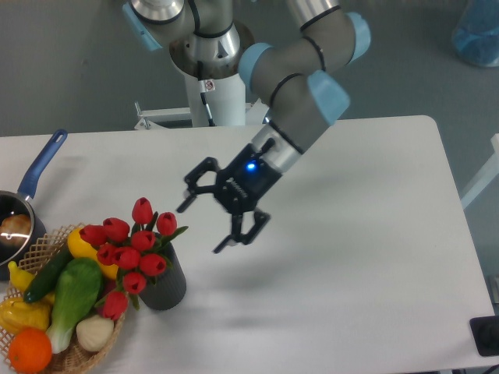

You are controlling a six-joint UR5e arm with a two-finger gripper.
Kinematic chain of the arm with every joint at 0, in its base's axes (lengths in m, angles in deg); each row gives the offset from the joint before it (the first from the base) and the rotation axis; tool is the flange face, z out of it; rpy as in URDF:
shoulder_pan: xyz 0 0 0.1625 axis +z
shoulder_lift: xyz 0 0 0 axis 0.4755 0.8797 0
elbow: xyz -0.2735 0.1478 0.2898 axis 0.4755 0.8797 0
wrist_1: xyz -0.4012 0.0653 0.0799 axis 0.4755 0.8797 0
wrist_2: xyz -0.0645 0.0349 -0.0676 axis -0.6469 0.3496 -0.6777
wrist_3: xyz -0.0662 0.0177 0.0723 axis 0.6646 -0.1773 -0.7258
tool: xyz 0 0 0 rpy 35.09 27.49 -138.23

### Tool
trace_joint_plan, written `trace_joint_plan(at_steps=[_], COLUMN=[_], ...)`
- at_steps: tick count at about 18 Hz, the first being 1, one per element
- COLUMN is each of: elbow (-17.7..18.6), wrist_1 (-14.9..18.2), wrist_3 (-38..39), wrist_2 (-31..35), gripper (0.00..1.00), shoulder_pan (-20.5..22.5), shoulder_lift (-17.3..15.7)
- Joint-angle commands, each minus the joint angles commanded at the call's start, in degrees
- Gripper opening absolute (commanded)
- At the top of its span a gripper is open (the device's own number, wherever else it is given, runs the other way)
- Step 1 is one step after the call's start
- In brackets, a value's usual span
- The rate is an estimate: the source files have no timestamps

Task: Pick up the flowers from the vase
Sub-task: 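Move the open gripper toward the red tulip stems above the black vase, then lower the gripper around the tulip stems and close it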

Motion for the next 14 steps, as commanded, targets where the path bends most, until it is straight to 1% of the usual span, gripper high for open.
trace_joint_plan(at_steps=[4, 7, 8, 9, 10, 11, 12, 13, 14], elbow=[-1.0, -1.5, -1.6, -1.8, -1.8, -1.5, -1.5, -1.5, -1.5], wrist_1=[-0.1, -1.5, -2.2, -2.4, -2.5, -2.4, -2.5, -2.4, -2.5], wrist_3=[-0.4, -0.4, -0.4, -0.4, -0.4, -0.2, -0.3, -0.3, -0.3], wrist_2=[-0.2, -3.1, -4.2, -5.0, -5.6, -5.7, -5.7, -5.7, -5.7], gripper=[1.0, 1.0, 0.95, 0.85, 0.63, 0.28, 0.05, 0.0, 0.0], shoulder_pan=[-1.5, -1.9, -1.9, -1.9, -1.9, -2.0, -1.9, -1.9, -1.9], shoulder_lift=[1.4, 2.4, 2.6, 2.8, 3.0, 2.9, 3.0, 3.0, 3.0])
